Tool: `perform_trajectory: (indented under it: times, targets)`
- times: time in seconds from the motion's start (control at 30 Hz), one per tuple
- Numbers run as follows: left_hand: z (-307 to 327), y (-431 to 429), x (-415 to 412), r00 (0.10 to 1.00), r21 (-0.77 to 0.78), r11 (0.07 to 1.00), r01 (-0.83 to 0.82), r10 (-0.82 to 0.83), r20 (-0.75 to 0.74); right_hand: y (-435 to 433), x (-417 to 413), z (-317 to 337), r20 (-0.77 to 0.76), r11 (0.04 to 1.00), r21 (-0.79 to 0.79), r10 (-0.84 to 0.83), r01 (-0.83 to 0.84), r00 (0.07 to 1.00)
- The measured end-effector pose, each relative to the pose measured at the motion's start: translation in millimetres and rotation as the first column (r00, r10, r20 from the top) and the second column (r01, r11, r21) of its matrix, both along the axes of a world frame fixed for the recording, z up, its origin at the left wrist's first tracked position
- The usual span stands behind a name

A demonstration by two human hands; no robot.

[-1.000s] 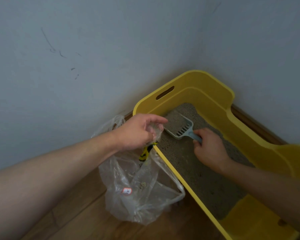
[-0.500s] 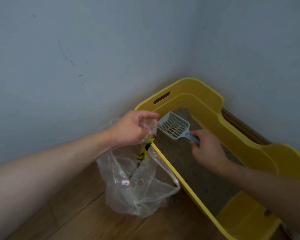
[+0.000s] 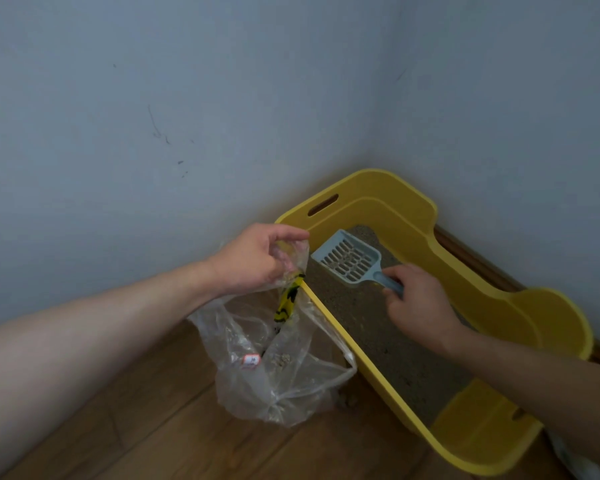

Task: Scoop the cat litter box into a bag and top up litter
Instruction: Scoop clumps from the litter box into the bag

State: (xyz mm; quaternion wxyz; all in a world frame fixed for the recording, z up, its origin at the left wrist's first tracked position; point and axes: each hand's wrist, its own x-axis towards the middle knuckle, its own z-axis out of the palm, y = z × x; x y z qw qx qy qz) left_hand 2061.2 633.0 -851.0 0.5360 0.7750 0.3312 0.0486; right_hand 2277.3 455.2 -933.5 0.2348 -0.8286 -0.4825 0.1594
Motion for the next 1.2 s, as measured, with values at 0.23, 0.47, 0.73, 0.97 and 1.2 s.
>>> perform_trajectory:
  times: [0.23,0.47,0.73,0.97,1.2]
  targets:
    - [6,1,-10,1.000,0.061,0.998,0.001,0.000,-0.028,-9,-3,17,0.017,1.000,-0.006,-0.018,0.018,1.000]
    - [22,-5,-20,0.995,0.142,0.990,0.008,0.007,-0.104,-18,-11,38,0.004,0.999,0.020,-0.032,0.032,0.999]
    - [36,-10,-35,0.988,0.222,0.975,0.029,0.005,-0.152,-37,-35,66,0.008,0.995,0.072,0.065,-0.065,0.998]
    - [42,-12,-51,0.988,0.250,0.968,0.027,0.012,-0.154,-49,-59,88,-0.017,0.977,0.117,0.183,-0.179,0.983]
    - [50,-11,-63,0.985,0.212,0.977,0.026,0.011,-0.173,-48,-80,93,-0.039,0.936,0.071,0.348,-0.344,0.937]
